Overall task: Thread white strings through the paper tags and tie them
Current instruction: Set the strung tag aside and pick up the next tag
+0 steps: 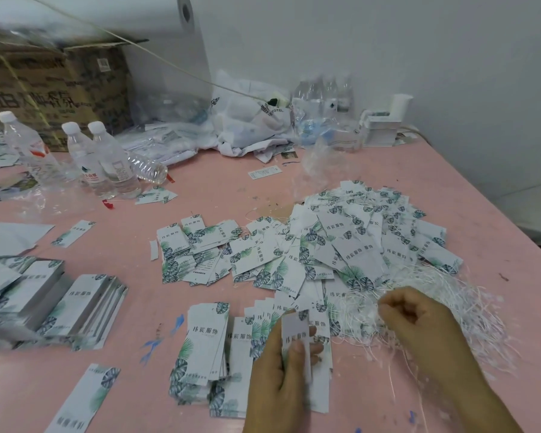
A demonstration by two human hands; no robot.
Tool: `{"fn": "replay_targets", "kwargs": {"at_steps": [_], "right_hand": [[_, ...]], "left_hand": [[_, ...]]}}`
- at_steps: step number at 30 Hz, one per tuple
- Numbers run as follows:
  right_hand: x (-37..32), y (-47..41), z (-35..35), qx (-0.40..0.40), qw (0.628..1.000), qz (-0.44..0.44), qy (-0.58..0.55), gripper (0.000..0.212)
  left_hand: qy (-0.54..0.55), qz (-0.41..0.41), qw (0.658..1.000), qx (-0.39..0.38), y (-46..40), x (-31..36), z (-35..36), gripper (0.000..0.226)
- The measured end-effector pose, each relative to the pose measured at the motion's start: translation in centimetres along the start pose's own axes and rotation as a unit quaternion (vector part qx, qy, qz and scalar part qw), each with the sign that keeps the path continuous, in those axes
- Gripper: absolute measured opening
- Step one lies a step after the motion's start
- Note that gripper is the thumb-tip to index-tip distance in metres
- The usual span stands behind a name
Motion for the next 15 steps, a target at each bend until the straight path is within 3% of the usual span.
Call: {"fn": "replay_targets", "kwargs": {"at_steps": [4,7,12,15], "right_hand": [[1.0,0.6,1.3,-0.147,0.969,0.045,0.193,0.009],[1.2,0.7,2.4,-0.173,0.929,0.042,0.323,0.011],[1.0,0.6,3.1,-0.185,0.899,0.04,0.395,0.01],[1.3,0.6,2.9,-0.192,0.905,0.034,0.377,0.014]], "left_hand": [[0.018,0.016,1.0,-0.006,-0.2,0.3,-0.1,0.046],[0.024,0.024,0.999,-0.007,-0.3,0.2,-0.3,0.05],[0.065,0.009,0.998,0.008,-0.6,0.3,-0.5,0.041],[0.126,-0.008,0.992,0.019,-0.7,0.2,-0.5,0.027]]}}
Point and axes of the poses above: each hand's wrist, its own y-axis away from the middle knuckle, its own z-axis out of the palm, x = y × z, the point moved 4 cm from there along -y, towards the middle knuckle, and after that the axes turned 5 degrees about -x, right-handed, at the moved point
